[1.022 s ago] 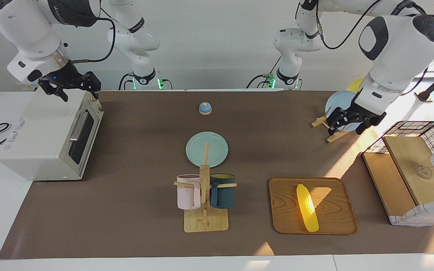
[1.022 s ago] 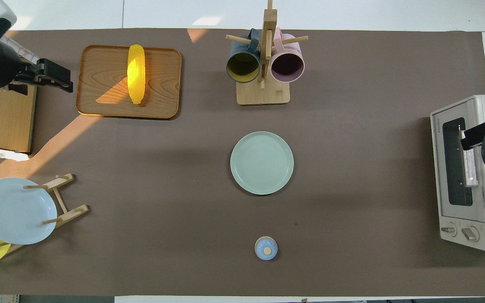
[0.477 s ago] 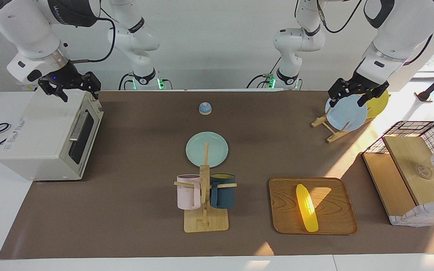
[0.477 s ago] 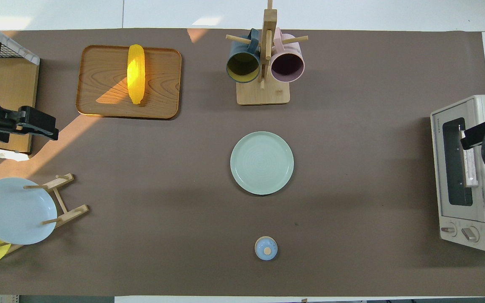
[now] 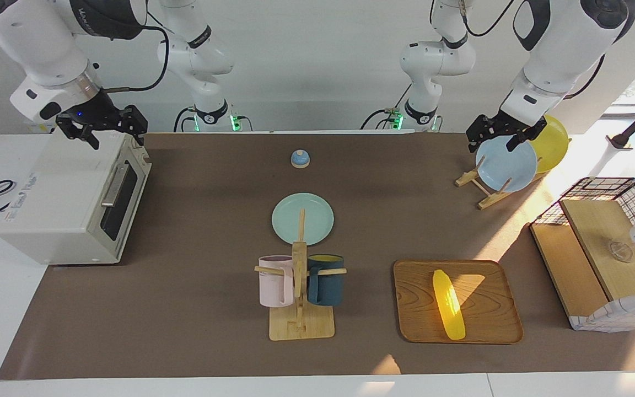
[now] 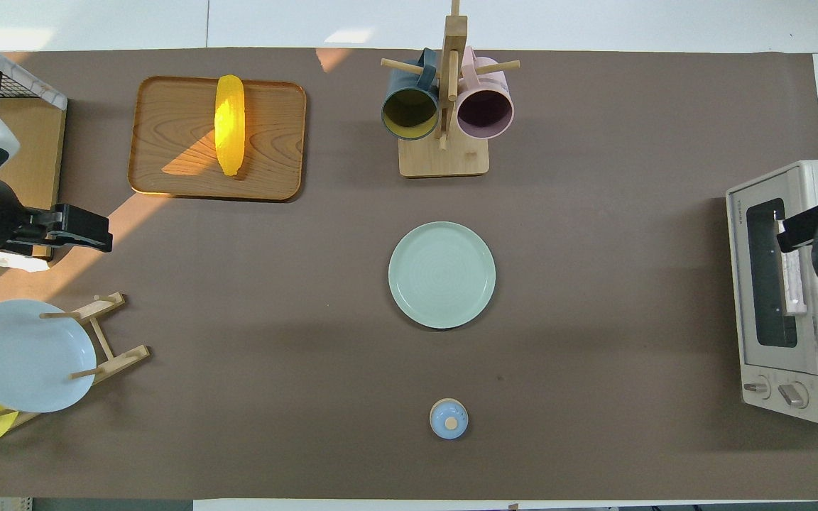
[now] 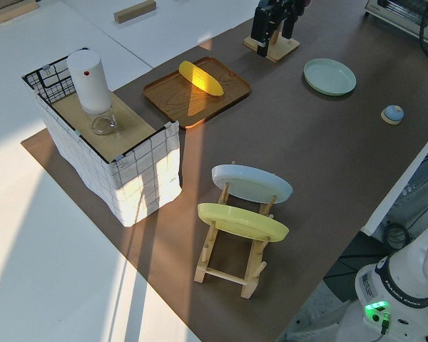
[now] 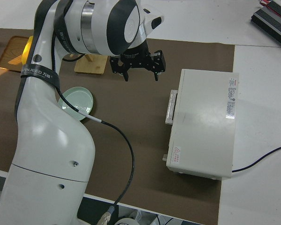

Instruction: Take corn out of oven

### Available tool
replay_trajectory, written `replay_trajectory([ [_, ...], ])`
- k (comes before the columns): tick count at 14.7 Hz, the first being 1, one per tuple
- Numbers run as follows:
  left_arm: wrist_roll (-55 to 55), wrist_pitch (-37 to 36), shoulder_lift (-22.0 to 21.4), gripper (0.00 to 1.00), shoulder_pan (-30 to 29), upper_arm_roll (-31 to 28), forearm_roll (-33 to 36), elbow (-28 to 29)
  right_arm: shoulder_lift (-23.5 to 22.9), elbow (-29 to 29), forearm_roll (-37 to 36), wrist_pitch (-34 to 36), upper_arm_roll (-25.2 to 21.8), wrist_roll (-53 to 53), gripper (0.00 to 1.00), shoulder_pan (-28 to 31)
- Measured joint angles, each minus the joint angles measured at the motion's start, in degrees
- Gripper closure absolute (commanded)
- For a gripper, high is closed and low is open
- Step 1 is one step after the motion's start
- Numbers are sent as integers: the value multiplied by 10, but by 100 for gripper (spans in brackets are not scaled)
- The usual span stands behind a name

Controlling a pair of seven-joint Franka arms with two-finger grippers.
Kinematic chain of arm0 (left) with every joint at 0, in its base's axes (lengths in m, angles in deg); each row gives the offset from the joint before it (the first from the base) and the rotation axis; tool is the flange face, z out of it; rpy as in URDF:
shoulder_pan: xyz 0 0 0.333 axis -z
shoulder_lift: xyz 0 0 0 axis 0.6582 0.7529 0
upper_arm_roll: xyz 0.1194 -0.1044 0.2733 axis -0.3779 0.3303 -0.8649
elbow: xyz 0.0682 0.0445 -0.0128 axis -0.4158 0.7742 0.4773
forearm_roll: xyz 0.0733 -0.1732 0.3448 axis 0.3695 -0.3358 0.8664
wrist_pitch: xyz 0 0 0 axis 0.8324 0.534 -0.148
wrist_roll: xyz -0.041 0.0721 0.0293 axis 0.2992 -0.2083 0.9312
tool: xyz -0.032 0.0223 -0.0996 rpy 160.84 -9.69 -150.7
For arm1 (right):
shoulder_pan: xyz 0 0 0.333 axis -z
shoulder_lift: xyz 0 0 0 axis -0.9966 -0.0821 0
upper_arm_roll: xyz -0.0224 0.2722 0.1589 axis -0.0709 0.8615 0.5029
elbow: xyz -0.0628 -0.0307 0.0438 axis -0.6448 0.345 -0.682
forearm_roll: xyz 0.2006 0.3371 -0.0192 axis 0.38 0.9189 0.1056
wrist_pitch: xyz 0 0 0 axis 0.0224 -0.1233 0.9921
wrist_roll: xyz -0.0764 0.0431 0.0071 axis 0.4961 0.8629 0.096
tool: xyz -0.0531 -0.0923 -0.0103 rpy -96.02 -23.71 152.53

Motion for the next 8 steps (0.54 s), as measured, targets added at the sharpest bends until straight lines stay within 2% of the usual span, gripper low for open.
replay_trajectory([
  [8, 0, -2, 12, 0, 0, 12, 0, -17, 0, 0, 0, -3, 0, 0, 0, 0],
])
